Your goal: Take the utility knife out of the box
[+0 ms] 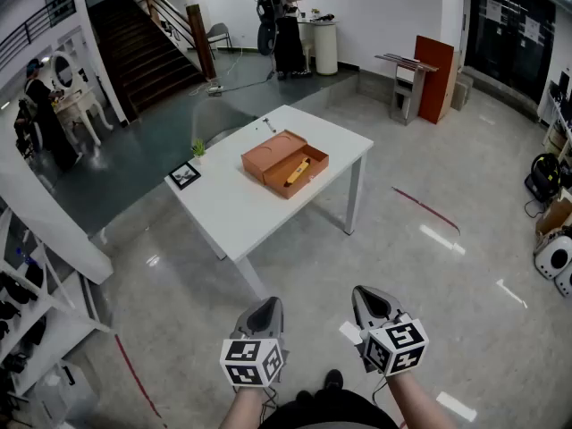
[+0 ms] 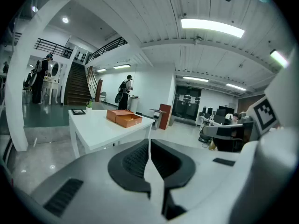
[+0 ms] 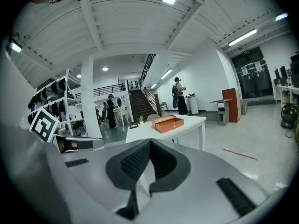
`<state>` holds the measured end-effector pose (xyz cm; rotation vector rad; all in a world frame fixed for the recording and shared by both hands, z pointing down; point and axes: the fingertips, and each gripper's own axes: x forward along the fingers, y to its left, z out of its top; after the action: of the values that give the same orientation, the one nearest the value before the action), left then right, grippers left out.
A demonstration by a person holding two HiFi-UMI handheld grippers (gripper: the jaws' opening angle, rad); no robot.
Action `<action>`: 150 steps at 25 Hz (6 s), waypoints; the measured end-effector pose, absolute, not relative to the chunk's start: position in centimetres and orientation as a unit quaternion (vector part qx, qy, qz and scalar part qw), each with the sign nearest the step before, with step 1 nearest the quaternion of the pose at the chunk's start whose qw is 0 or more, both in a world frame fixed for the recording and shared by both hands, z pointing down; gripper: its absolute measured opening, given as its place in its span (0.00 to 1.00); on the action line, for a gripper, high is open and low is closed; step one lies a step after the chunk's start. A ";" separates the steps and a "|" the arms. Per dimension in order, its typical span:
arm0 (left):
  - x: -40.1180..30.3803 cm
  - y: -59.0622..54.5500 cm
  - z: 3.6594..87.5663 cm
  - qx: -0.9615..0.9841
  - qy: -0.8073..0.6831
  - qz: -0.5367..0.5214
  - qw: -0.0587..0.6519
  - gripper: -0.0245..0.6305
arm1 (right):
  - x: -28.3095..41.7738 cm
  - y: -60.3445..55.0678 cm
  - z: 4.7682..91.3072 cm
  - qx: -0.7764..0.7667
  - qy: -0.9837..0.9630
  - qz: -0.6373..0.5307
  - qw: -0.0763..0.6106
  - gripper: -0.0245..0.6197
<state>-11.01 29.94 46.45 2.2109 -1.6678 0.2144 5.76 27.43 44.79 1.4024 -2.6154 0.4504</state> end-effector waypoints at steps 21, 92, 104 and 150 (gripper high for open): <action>-8.9 23.9 46.2 0.775 -0.602 0.074 0.178 0.16 | 7.5 22.3 45.4 0.426 -0.889 0.157 0.064 0.04; -15.2 -23.7 44.2 0.805 -0.568 0.099 0.143 0.32 | 3.9 -22.5 45.8 0.488 -0.855 0.173 0.043 0.04; -13.8 -27.6 46.5 0.803 -0.556 0.142 0.160 0.32 | 4.0 -26.8 46.7 0.470 -0.861 0.187 0.045 0.04; -9.4 -31.6 61.2 0.771 -0.438 0.392 0.245 0.32 | 7.1 -27.3 48.7 0.491 -0.843 0.212 0.052 0.04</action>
<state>-9.42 -31.63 61.25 2.1041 -1.1956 1.0697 7.07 -27.34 48.66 1.4936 -2.5644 0.6458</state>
